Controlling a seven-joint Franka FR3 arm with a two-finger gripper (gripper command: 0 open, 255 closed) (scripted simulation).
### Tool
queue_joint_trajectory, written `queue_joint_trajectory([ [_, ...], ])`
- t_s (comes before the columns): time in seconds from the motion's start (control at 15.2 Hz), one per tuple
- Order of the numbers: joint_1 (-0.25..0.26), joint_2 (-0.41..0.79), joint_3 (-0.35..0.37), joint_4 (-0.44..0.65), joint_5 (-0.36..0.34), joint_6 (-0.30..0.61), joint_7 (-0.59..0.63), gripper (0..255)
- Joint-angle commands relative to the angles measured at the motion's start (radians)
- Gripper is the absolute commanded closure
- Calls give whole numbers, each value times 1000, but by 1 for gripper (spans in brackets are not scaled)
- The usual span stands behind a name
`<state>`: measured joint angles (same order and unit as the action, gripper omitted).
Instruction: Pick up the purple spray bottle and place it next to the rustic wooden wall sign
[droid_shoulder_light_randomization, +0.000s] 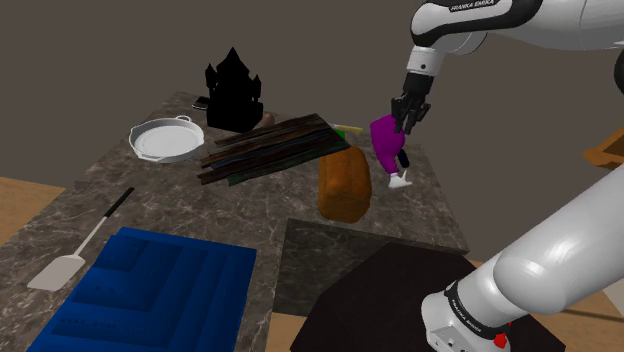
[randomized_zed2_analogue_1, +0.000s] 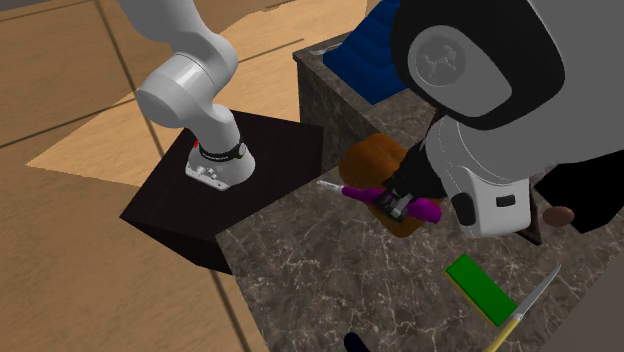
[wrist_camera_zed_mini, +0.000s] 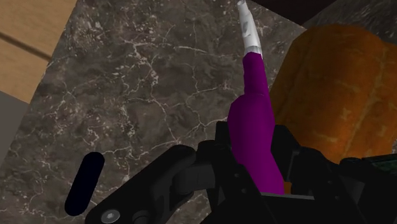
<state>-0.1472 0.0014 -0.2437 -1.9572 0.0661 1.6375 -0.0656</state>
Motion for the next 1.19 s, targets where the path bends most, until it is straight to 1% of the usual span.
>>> queue_joint_trajectory([
  [0.0, -1, 7, -1, -19, 1, 26, -4, 255],
  [1.12, -3, 93, -1, -153, 25, 242, -33, 255],
])
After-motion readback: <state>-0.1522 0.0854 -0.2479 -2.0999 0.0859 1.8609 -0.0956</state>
